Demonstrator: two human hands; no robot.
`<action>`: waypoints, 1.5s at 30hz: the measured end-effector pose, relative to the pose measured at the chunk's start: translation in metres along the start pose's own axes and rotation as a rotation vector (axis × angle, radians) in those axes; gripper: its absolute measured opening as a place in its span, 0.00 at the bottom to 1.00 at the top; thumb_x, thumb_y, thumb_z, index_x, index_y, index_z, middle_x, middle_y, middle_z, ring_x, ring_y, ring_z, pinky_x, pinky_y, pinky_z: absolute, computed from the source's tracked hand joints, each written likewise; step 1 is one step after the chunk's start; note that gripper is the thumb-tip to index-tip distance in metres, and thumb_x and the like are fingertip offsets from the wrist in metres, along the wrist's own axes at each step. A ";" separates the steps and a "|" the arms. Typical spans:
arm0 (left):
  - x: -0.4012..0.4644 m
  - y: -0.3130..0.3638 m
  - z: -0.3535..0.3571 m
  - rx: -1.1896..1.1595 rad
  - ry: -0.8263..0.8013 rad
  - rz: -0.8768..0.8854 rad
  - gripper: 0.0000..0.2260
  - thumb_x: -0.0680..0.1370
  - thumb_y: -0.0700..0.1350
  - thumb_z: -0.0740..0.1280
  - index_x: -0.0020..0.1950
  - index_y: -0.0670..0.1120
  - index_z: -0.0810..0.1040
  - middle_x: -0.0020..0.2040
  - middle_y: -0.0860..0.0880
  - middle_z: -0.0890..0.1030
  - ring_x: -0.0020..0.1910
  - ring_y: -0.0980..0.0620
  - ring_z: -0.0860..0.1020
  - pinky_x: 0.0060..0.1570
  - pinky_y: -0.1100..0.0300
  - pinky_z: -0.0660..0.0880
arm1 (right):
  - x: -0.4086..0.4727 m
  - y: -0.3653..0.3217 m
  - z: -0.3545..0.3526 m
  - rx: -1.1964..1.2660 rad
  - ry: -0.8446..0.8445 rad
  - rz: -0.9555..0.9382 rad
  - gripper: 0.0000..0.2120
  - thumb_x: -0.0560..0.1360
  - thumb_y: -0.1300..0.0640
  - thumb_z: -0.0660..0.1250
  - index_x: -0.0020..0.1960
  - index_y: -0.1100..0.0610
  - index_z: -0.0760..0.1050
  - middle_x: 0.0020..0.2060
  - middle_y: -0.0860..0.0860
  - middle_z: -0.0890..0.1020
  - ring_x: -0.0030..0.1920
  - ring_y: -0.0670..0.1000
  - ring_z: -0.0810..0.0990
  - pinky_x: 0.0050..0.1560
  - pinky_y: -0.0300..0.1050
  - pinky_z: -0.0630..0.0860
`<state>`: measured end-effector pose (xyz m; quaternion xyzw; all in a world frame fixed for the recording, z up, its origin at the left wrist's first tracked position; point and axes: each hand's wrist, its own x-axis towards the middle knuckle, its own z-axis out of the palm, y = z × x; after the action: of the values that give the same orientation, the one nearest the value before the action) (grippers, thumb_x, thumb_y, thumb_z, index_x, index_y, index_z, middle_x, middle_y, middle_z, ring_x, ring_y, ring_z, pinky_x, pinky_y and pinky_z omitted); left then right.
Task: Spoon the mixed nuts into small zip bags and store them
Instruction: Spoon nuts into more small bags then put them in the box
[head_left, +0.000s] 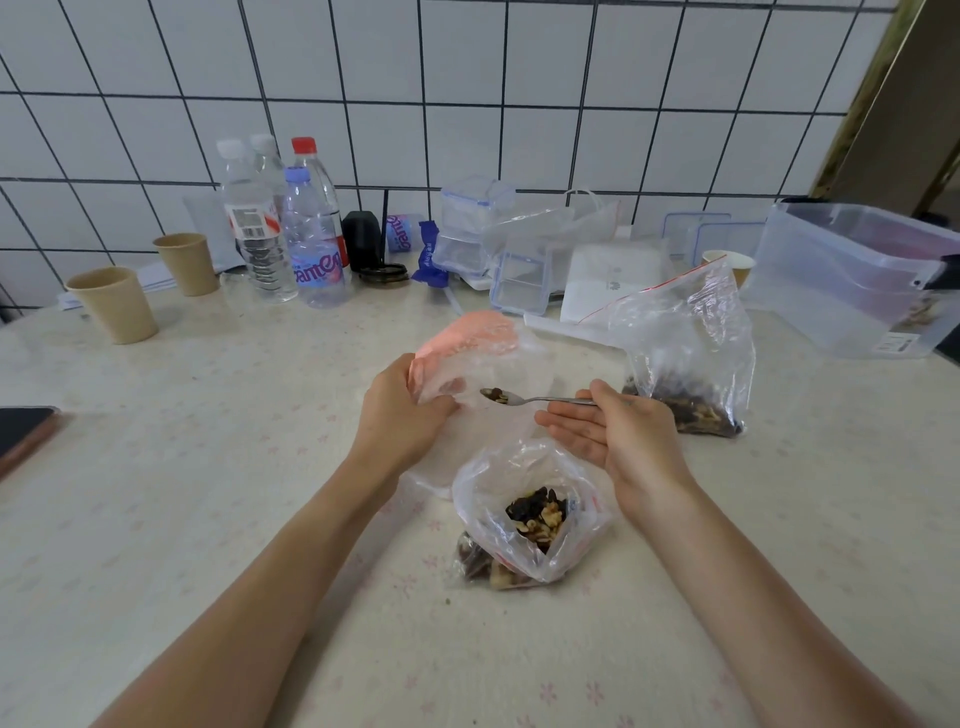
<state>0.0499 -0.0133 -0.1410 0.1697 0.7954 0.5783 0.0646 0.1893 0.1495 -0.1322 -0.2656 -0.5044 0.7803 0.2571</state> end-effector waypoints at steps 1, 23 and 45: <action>0.001 0.000 0.000 -0.018 0.007 -0.012 0.11 0.73 0.41 0.76 0.51 0.52 0.80 0.42 0.55 0.86 0.45 0.48 0.85 0.44 0.50 0.84 | 0.000 -0.001 -0.001 0.000 0.007 -0.009 0.12 0.86 0.59 0.61 0.54 0.68 0.75 0.42 0.64 0.87 0.44 0.62 0.89 0.38 0.45 0.85; -0.036 0.040 -0.026 0.273 0.070 0.433 0.10 0.80 0.52 0.71 0.60 0.53 0.79 0.57 0.57 0.81 0.58 0.58 0.78 0.57 0.58 0.77 | -0.076 -0.068 -0.023 -0.141 -0.060 -0.212 0.15 0.85 0.54 0.62 0.53 0.67 0.77 0.42 0.63 0.87 0.43 0.64 0.88 0.39 0.48 0.86; -0.077 0.014 -0.024 0.208 -0.214 0.111 0.12 0.82 0.47 0.68 0.43 0.42 0.83 0.26 0.56 0.79 0.21 0.53 0.76 0.21 0.70 0.64 | -0.101 -0.027 -0.056 -0.970 -0.309 -1.019 0.13 0.84 0.48 0.62 0.53 0.54 0.82 0.45 0.42 0.86 0.45 0.45 0.85 0.46 0.48 0.80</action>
<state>0.1173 -0.0577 -0.1276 0.2798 0.8289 0.4742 0.0989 0.3035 0.1279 -0.1110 0.0318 -0.8861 0.2800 0.3679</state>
